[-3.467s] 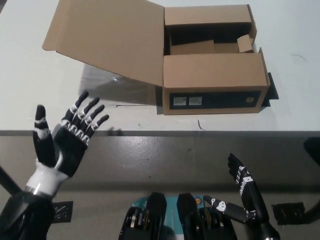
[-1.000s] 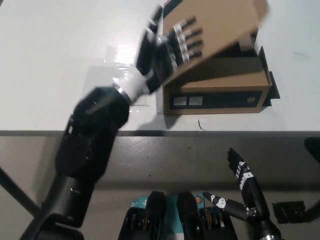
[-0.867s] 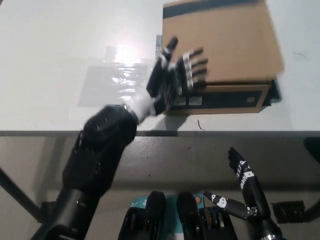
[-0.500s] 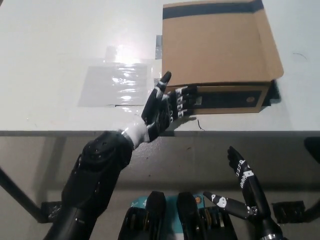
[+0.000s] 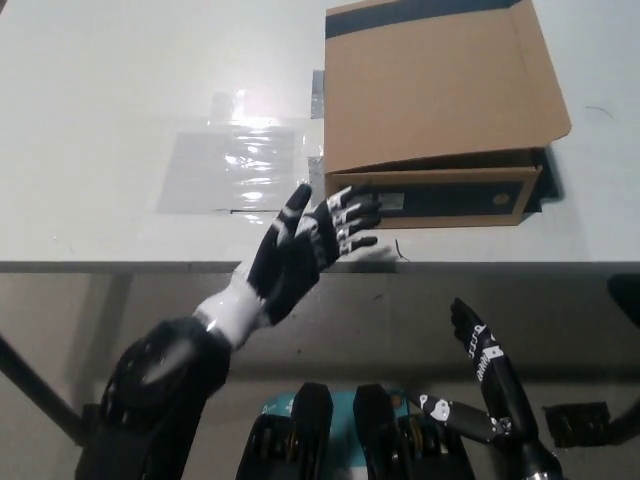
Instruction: A small storge box is placed at the center of the table and the robot uses its left hand to push the lid and close it
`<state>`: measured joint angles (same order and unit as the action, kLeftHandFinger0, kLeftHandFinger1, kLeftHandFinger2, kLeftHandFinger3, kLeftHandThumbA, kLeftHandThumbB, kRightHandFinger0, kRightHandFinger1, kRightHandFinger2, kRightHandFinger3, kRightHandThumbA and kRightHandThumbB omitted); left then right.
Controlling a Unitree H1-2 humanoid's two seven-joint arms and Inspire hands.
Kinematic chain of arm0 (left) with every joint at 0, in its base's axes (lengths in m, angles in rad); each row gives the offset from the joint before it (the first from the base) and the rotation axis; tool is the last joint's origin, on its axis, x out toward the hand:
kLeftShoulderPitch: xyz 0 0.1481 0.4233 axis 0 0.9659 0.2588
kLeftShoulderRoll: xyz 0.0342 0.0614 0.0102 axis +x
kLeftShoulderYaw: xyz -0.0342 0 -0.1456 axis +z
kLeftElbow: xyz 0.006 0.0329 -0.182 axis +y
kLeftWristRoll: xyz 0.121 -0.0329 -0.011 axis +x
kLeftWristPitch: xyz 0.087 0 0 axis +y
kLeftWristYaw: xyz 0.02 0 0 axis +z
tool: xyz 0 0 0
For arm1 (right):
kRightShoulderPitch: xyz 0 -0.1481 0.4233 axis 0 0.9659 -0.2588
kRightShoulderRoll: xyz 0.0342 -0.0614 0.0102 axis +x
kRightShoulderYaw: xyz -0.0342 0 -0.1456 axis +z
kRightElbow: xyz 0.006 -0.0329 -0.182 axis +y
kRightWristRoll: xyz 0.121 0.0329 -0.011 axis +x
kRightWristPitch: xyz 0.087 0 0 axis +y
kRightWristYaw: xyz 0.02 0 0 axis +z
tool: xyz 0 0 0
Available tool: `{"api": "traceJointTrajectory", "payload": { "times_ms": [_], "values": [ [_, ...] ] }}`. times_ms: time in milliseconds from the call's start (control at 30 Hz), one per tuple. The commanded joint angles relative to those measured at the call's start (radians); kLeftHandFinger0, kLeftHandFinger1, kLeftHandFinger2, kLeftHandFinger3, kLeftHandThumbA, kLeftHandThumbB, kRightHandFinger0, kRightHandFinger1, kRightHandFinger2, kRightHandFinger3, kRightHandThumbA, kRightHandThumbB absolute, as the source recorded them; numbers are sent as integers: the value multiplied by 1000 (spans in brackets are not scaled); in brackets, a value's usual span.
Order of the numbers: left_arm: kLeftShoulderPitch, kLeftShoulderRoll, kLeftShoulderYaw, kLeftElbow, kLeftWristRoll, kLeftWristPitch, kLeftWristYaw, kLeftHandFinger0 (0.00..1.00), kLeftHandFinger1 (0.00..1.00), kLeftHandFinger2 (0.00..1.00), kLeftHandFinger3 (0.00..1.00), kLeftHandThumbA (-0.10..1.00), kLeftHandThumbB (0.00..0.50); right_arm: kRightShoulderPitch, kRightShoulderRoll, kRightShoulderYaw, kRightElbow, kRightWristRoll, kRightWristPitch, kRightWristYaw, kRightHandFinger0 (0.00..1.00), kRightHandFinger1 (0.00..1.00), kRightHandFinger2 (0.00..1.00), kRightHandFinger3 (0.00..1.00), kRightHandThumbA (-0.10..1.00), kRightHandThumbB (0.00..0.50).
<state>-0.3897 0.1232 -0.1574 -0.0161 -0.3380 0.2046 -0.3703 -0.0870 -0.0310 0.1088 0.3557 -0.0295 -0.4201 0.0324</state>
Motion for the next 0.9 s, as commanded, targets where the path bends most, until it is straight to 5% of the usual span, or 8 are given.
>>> {"api": "traceJointTrajectory", "payload": {
  "times_ms": [0, 200, 300, 400, 500, 667, 767, 867],
  "values": [
    [135, 86, -41, -432, 3, -17, -65, 1000, 1000, 1000, 1000, 1000, 413, 2, 7, 3, -29, 20, -50, 21, 1000, 1000, 1000, 1000, 1000, 319],
    [285, 149, -18, -505, 65, -95, -60, 1000, 1000, 1000, 1000, 1000, 407, -6, 11, 6, -11, 18, -50, 21, 1000, 1000, 1000, 1000, 1000, 317],
    [329, 156, 8, -458, 112, -178, -36, 1000, 1000, 1000, 1000, 1000, 365, -19, 4, 1, -6, 23, -50, 25, 1000, 1000, 1000, 1000, 1000, 312],
    [376, 163, 39, -368, 179, -277, 3, 1000, 1000, 1000, 1000, 1000, 405, -7, 2, 7, -15, 12, -50, 21, 1000, 1000, 1000, 1000, 1000, 315],
    [395, 164, 75, -217, 246, -373, 47, 1000, 1000, 1000, 1000, 1000, 394, -7, 4, 14, -10, 6, -50, 18, 1000, 1000, 1000, 1000, 1000, 312],
    [354, 177, 80, -27, 365, -445, 104, 1000, 1000, 1000, 1000, 1000, 463, -2, 5, 16, -8, 6, -50, 15, 1000, 1000, 1000, 1000, 1000, 309],
    [329, 189, 87, 67, 400, -479, 122, 1000, 1000, 1000, 1000, 1000, 441, -8, 7, 18, -4, 4, -50, 14, 1000, 1000, 1000, 1000, 1000, 310],
    [327, 187, 89, 93, 405, -494, 127, 1000, 1000, 1000, 1000, 1000, 367, -8, 7, 19, -2, 7, -50, 17, 1000, 1000, 1000, 1000, 1000, 315]
  ]
}}
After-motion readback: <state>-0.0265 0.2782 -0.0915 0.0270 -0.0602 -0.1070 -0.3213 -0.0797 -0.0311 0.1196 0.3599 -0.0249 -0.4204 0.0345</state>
